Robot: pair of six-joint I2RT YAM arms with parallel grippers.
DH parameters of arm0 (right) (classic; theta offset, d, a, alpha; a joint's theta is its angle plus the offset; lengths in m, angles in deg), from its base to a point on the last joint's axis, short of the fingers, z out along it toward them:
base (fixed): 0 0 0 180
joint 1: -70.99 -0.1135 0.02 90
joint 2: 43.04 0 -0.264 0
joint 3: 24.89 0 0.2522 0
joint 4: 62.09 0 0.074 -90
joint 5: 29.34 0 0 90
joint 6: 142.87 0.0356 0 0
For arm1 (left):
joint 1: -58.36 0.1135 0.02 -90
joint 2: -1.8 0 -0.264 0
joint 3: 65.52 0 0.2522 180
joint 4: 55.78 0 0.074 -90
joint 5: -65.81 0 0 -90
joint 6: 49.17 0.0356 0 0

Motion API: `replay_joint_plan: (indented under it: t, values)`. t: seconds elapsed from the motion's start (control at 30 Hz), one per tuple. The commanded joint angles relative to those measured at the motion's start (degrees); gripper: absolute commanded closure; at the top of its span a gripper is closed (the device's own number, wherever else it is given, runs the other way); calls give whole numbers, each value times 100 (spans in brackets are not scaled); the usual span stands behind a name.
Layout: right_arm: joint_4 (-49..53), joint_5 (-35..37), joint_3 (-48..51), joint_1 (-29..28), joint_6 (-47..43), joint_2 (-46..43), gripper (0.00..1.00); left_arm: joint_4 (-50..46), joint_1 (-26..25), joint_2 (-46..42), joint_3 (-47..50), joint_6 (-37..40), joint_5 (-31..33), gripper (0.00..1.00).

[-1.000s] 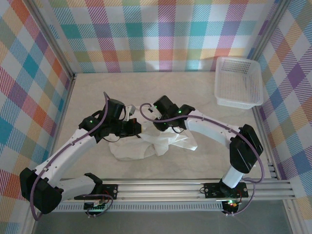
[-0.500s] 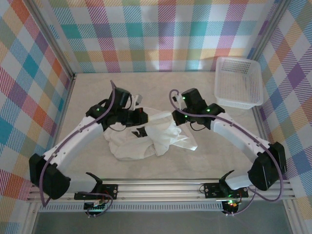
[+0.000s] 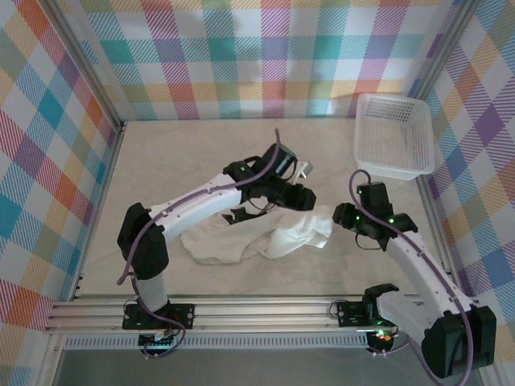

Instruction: Fold the inside-out t-shirt

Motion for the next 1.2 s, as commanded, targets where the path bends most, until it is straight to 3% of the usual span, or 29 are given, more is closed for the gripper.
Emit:
replay_joint_plan:
  t: [0.0, 0.1, 0.2, 0.43, 0.53, 0.6, 0.63, 0.7, 0.73, 0.97, 1.17]
  values:
    - [37, 292, -197, 45, 205, -492, 53, 25, 55, -581, 279, 222, 821, 53]
    - [-176, -167, -381, 45, -448, -446, 52, -226, 182, -1070, 732, 196, 1590, 52]
    - [-129, -533, -546, 45, -879, -12, 50, -689, 544, -1352, 1408, -315, 2327, 51]
    - [290, -251, -855, 91, -325, 1258, 44, -687, 1318, -1278, 3071, -884, 2323, 44]
    - [172, -421, -781, 190, -251, 1521, 42, -361, 1438, -992, 3370, -806, 1881, 42]
    - [101, -615, -784, 226, -251, 1614, 41, -113, 1513, -794, 3454, -727, 1478, 48]
    - [90, -725, -818, 242, -274, 1629, 40, -100, 1603, -707, 3407, -617, 1323, 61]
    - [50, -917, -907, 247, -394, 1575, 39, -299, 1844, -711, 3216, -365, 1485, 96]
    - [-24, -1053, -934, 247, -549, 1506, 39, -443, 1995, -804, 3086, -200, 1668, 100]
    - [-801, -2564, -822, 236, -2458, 1002, 38, -998, 2844, -877, 2339, 648, 2646, 100]
    - [-938, -2345, -914, 216, -3557, 1393, 39, -653, 3251, -542, 2114, 886, 3545, 100]
